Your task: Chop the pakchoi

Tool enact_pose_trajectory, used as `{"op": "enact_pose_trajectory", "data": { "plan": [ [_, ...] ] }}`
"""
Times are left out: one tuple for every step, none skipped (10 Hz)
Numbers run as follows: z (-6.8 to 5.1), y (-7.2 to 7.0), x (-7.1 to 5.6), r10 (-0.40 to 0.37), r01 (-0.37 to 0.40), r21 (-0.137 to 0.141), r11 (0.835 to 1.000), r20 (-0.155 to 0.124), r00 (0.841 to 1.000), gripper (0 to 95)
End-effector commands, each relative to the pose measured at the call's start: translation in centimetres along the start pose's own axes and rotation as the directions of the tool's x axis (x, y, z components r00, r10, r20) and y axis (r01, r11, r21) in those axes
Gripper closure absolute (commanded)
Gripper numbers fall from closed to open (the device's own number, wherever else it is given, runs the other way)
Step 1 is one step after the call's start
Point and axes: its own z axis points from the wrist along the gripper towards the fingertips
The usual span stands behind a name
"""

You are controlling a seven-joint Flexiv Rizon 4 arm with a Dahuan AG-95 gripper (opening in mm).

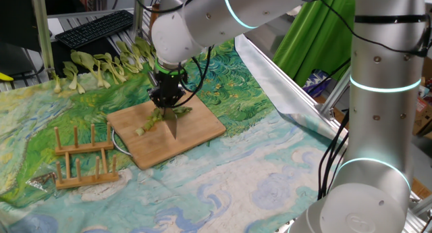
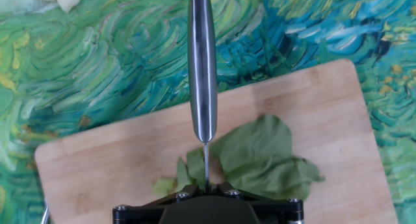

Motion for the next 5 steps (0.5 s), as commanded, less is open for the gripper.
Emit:
{"op": "enact_pose_trajectory", "data": {
  "plan": [
    [-0.4,0.06,0.37,0.006,-0.006,0.009,1.0,-0.006,1.0,95.0],
    [-0.66,0.11,0.43,0.012,-0.012,0.004,1.0,-0.006,1.0,95.0],
    [-0.74,0.25,0.5,0.019,-0.019,0.002,1.0,-0.006,1.0,95.0],
    [-0.8,0.27,0.53,0.027,-0.027,0.0,1.0,-0.006,1.0,95.0],
    [-0.88,0.27,0.54,0.034,-0.034,-0.006,0.999,-0.008,0.999,95.0]
  ]
}}
